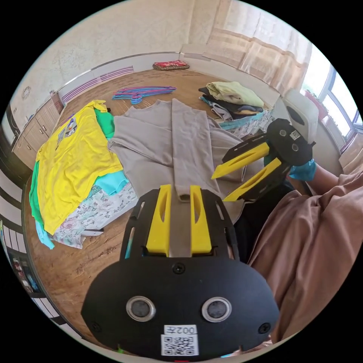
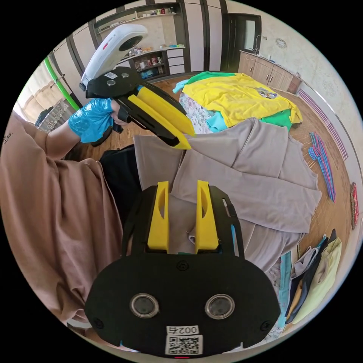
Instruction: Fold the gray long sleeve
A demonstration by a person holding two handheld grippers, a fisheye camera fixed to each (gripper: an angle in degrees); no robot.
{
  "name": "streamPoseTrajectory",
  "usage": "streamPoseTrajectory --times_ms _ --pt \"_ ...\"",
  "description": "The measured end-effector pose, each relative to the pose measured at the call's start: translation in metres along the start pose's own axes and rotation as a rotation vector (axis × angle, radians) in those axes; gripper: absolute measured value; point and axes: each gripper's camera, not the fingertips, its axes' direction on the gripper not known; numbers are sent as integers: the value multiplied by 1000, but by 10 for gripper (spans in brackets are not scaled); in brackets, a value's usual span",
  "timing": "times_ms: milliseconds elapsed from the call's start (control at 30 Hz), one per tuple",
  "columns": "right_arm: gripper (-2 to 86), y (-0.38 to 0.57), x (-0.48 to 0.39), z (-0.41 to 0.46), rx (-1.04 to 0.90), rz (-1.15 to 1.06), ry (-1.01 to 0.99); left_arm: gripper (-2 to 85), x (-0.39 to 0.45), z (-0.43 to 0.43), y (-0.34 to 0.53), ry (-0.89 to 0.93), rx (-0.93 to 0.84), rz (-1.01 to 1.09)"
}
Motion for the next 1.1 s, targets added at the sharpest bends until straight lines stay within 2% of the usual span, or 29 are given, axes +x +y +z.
streamPoseTrajectory --times_ms 167,333,600,767,933,1100 --pt "90 -15 2 17 -77 3 4 21 -2 22 -12 -13 -97 -45" --pt "47 -25 8 28 -114 0 -50 -6 2 17 -21 -33 -77 -44" --pt "0 -32 12 -8 65 14 31 -9 -6 -29 -49 -114 38 -27" --pt "6 -34 20 12 48 11 -3 -10 -13 -24 -63 -133 -19 -13" --pt "50 -15 36 28 47 -1 -69 -14 -22 2 -71 -111 -115 -58" --pt "81 32 96 5 146 114 54 -16 -42 -12 -100 -106 -131 -132"
